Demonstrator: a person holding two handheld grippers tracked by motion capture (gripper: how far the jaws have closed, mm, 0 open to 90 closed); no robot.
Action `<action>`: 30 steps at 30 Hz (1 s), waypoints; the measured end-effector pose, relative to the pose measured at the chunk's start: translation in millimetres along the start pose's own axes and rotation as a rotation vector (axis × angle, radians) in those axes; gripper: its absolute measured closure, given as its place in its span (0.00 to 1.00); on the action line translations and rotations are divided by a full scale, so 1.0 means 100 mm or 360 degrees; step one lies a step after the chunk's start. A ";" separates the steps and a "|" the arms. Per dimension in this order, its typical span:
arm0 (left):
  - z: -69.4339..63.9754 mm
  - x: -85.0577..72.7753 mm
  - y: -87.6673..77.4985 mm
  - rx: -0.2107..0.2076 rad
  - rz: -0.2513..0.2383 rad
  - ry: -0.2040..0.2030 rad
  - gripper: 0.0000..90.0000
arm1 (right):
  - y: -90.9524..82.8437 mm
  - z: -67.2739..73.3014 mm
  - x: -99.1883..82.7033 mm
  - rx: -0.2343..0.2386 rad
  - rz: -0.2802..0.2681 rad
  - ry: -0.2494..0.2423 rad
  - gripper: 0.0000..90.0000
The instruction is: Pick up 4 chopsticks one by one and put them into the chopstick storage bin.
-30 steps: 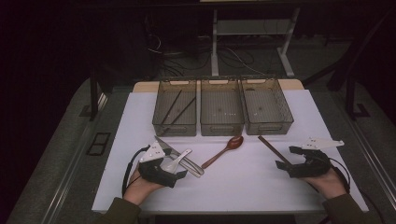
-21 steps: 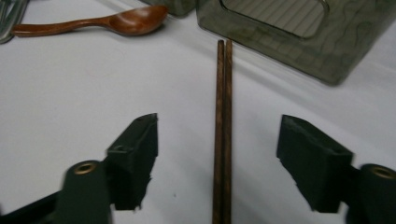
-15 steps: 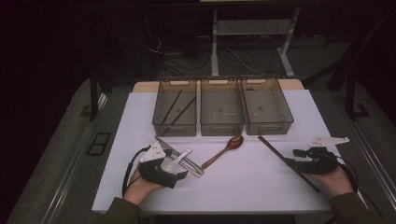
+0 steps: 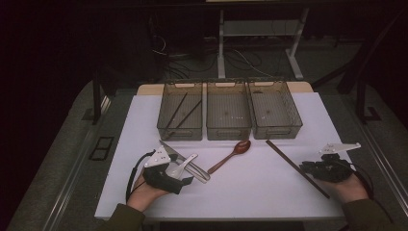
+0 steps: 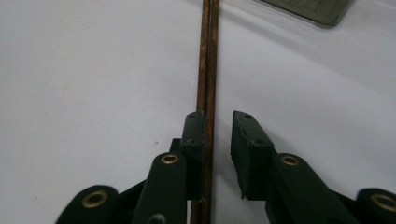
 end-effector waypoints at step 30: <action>-0.01 0.00 0.01 0.0002 0.0008 0.0011 0.00 | 0.04 -0.03 -0.08 -0.0021 0.0067 -0.0013 0.90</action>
Point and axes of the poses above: each handheld gripper's, and its own axes: y roughly forward along the jaws, x roughly out of its top, z roughly to its left, the point moved 8 cm from there along y, roughly forward along the jaws, and after that the axes turned 1 degree about -y, right-handed, at the moved point
